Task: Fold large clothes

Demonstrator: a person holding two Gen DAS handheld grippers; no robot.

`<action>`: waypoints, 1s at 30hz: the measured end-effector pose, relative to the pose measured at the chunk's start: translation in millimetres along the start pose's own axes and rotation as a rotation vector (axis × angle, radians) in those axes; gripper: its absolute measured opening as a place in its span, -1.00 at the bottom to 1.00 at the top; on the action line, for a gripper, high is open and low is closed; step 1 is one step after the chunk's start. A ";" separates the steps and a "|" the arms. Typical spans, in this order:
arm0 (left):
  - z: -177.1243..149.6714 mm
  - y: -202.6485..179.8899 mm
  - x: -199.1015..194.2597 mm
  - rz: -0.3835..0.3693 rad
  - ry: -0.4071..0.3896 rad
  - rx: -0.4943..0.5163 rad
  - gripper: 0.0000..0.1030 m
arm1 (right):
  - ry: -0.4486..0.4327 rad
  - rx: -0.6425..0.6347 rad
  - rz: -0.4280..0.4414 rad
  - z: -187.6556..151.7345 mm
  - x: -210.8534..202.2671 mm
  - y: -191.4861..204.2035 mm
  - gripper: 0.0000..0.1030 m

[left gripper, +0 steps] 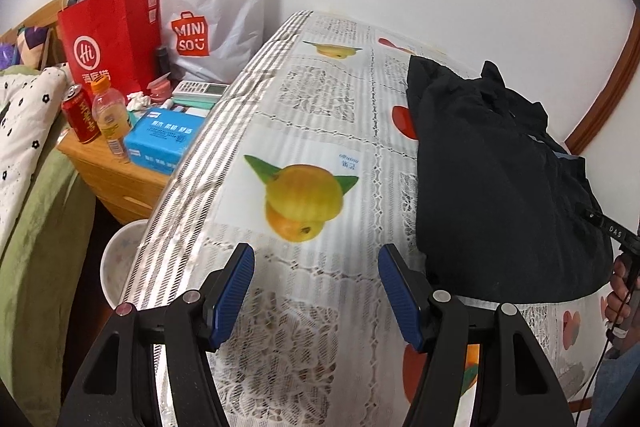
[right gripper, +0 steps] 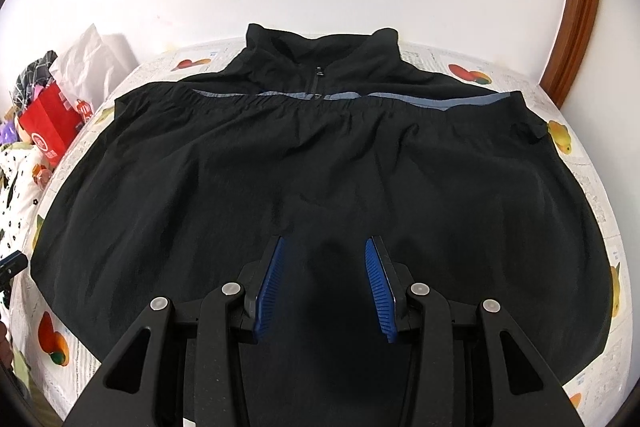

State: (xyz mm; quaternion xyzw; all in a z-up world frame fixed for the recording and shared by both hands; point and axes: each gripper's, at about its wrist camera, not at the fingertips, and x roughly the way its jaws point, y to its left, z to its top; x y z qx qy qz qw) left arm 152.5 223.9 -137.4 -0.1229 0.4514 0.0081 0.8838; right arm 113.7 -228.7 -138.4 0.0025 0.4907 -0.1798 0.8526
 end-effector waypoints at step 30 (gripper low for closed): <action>-25.5 -11.6 -41.8 0.042 -0.009 -0.003 0.20 | 0.052 -0.159 0.008 -101.9 -44.8 35.3 -0.19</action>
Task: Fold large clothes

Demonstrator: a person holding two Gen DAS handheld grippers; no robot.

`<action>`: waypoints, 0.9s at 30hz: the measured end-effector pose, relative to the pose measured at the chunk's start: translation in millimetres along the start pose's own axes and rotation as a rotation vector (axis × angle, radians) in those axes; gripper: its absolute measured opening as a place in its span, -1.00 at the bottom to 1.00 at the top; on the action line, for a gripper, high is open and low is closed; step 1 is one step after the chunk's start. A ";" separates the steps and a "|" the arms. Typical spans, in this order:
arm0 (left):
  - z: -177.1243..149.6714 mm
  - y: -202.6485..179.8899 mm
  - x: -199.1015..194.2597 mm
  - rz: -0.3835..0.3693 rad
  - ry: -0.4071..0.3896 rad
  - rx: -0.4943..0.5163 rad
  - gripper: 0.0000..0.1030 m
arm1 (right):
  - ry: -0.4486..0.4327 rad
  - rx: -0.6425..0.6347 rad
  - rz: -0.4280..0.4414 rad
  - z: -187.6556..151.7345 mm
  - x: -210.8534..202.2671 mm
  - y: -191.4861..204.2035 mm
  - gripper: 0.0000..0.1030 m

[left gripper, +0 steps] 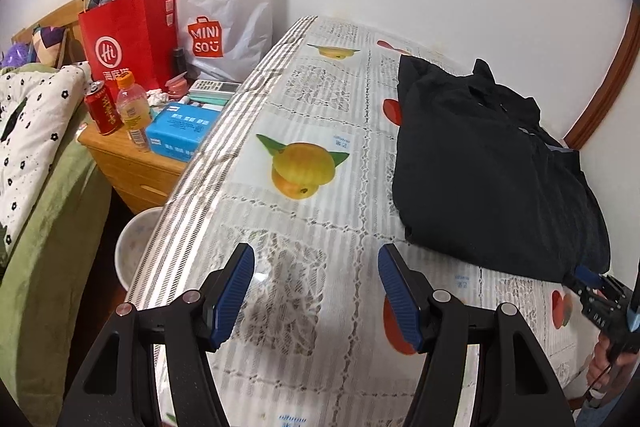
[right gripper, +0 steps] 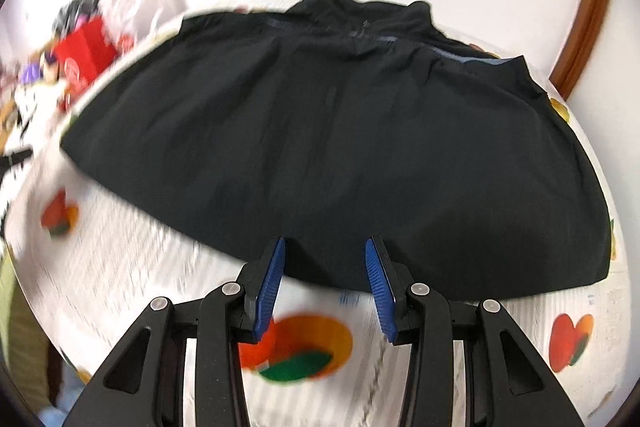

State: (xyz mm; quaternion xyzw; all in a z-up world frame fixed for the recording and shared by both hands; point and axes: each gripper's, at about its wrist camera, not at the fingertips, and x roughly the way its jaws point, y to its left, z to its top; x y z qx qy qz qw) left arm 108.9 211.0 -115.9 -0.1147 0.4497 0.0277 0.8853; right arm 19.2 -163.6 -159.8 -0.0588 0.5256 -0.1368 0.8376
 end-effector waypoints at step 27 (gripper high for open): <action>3.8 11.0 25.9 -0.059 0.038 -0.009 0.20 | -0.146 -0.580 0.140 50.5 23.9 215.7 0.25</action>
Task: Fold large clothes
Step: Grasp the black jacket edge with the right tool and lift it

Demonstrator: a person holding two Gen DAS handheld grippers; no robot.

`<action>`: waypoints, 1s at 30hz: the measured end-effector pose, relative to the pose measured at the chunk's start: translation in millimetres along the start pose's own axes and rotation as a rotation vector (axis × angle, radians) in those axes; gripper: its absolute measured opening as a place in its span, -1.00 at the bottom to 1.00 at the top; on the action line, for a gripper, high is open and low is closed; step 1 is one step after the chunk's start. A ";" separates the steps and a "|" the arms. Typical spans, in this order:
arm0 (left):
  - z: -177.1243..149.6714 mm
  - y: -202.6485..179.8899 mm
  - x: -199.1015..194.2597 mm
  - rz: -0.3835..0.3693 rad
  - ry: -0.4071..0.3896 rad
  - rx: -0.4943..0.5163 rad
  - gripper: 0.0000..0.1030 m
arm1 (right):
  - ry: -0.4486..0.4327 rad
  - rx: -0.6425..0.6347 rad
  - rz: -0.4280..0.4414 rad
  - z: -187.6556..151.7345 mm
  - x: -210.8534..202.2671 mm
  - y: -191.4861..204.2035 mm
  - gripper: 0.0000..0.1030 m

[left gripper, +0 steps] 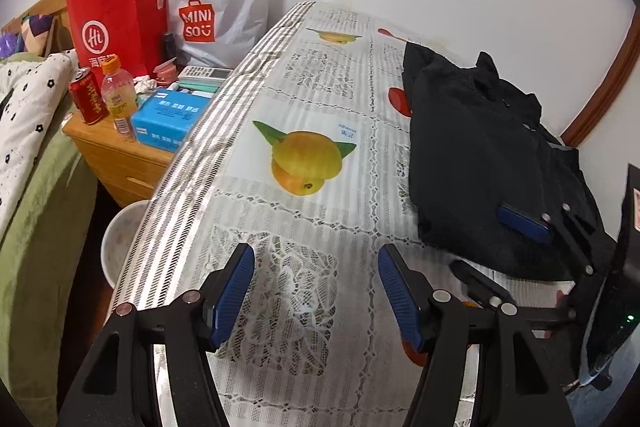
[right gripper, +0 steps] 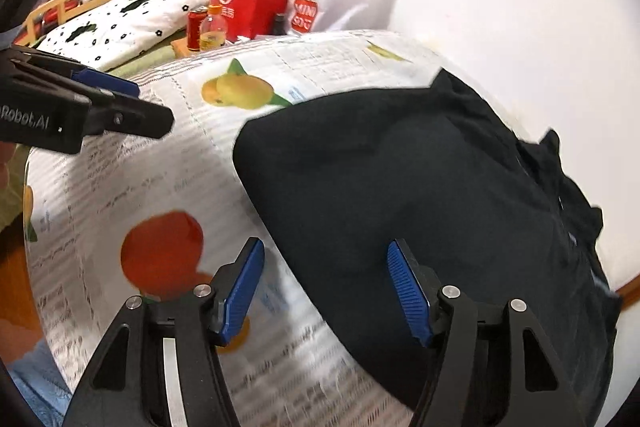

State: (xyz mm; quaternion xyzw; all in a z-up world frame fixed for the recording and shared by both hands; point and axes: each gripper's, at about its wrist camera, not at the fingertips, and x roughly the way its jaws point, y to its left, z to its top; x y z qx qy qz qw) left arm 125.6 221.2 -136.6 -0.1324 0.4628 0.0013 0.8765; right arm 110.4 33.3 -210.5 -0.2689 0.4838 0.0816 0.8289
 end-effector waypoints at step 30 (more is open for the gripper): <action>7.9 -81.5 -1.3 -0.094 -0.050 0.138 0.20 | -0.281 0.864 -0.019 -80.4 -80.8 -230.1 -0.91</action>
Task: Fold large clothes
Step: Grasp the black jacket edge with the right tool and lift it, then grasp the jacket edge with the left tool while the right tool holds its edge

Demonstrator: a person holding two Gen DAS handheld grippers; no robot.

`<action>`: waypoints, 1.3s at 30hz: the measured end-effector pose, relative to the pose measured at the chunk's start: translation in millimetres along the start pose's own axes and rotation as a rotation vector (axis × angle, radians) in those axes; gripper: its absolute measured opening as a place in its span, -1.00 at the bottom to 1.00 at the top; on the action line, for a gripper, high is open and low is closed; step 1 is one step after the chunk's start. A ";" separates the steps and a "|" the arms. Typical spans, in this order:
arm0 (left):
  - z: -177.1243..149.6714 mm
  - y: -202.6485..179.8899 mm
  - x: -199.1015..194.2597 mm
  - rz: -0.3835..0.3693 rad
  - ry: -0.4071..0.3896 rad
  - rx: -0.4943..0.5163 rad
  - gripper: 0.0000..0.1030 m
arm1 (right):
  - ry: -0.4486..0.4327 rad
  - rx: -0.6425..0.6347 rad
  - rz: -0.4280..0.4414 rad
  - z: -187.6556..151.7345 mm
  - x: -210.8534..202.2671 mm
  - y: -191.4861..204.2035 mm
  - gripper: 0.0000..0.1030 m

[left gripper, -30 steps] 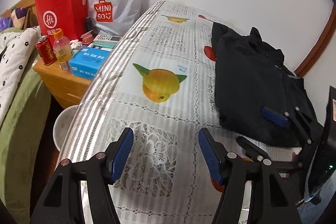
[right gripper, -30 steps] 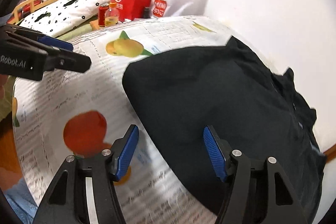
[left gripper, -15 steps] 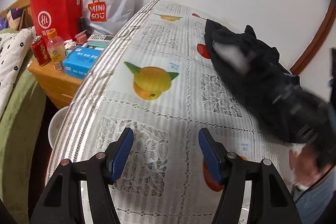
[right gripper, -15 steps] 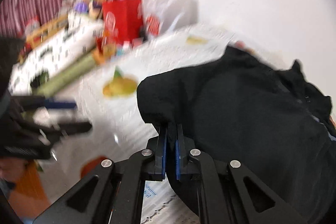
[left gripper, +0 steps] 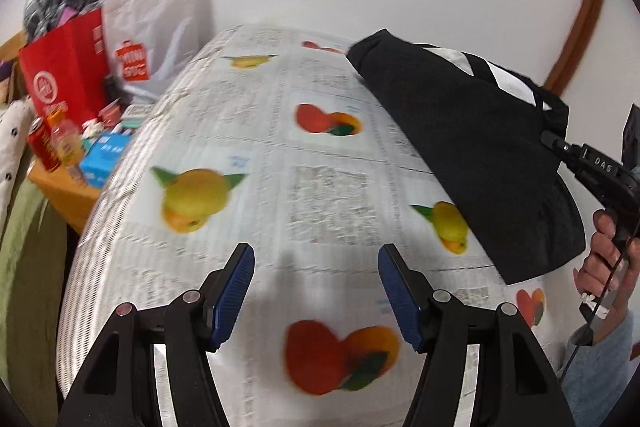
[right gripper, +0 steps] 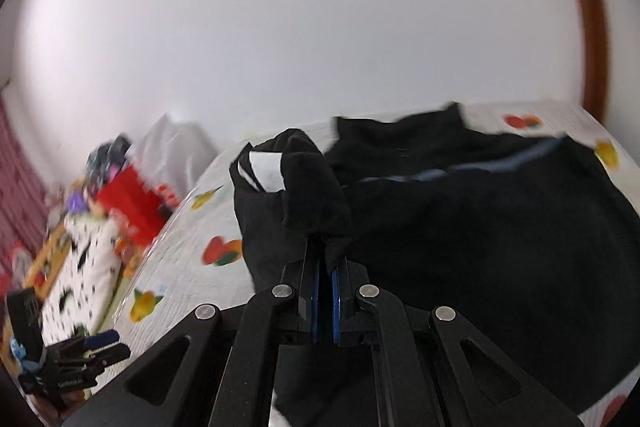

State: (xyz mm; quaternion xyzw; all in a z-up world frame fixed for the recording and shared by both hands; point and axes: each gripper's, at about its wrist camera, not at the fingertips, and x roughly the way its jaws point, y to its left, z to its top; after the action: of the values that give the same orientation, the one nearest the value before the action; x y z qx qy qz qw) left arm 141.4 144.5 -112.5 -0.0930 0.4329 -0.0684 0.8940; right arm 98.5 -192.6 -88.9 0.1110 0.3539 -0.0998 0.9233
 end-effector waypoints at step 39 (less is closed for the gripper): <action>-20.2 -193.6 83.8 -0.107 0.109 0.241 -0.31 | 0.225 -0.132 -0.407 -72.7 -31.6 -151.2 -0.41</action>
State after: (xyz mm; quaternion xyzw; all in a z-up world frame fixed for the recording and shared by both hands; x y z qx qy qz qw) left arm 169.0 -63.2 -144.9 -0.0041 0.4639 -0.1727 0.8689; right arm -10.2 -313.7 -140.6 -0.0128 0.4753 -0.2474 0.8442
